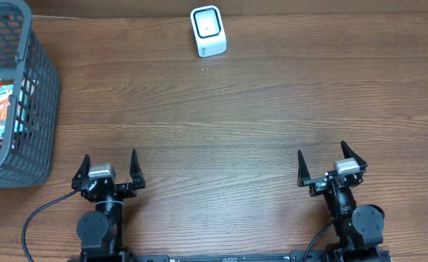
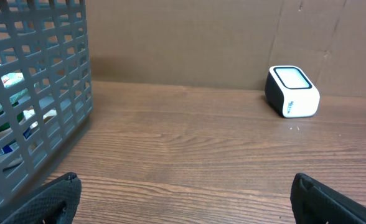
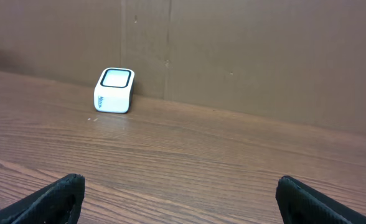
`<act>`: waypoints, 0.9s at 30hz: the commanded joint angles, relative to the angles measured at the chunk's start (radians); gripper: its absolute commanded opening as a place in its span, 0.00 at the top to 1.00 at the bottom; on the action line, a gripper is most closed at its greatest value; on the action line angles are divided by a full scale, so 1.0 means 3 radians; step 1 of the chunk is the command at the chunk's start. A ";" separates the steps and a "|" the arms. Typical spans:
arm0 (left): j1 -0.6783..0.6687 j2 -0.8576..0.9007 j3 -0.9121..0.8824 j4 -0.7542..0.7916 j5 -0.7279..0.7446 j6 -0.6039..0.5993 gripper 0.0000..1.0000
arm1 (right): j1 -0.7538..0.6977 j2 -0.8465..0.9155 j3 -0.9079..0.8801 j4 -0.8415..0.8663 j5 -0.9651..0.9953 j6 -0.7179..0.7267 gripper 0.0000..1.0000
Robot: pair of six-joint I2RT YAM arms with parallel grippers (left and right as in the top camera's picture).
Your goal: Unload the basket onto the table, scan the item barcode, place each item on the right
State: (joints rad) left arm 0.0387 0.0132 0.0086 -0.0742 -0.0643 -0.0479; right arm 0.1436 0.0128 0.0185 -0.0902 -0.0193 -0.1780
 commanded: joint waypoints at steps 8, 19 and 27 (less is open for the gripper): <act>-0.0020 -0.0029 -0.0013 0.0010 -0.0032 0.0062 0.00 | -0.0019 -0.0033 -0.0036 0.0020 -0.0003 -0.0009 0.00; -0.0020 -0.0029 -0.0013 0.0010 -0.0031 0.0062 0.01 | -0.0019 -0.0033 -0.0036 0.0020 -0.0004 -0.0009 0.00; -0.0018 -0.0029 -0.0013 0.0011 -0.0052 0.0064 0.00 | -0.0019 -0.0033 -0.0036 0.0020 -0.0004 -0.0009 0.00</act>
State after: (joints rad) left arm 0.0387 0.0132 0.0086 -0.0742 -0.0643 -0.0479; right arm 0.1436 0.0128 0.0185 -0.0895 -0.0193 -0.1772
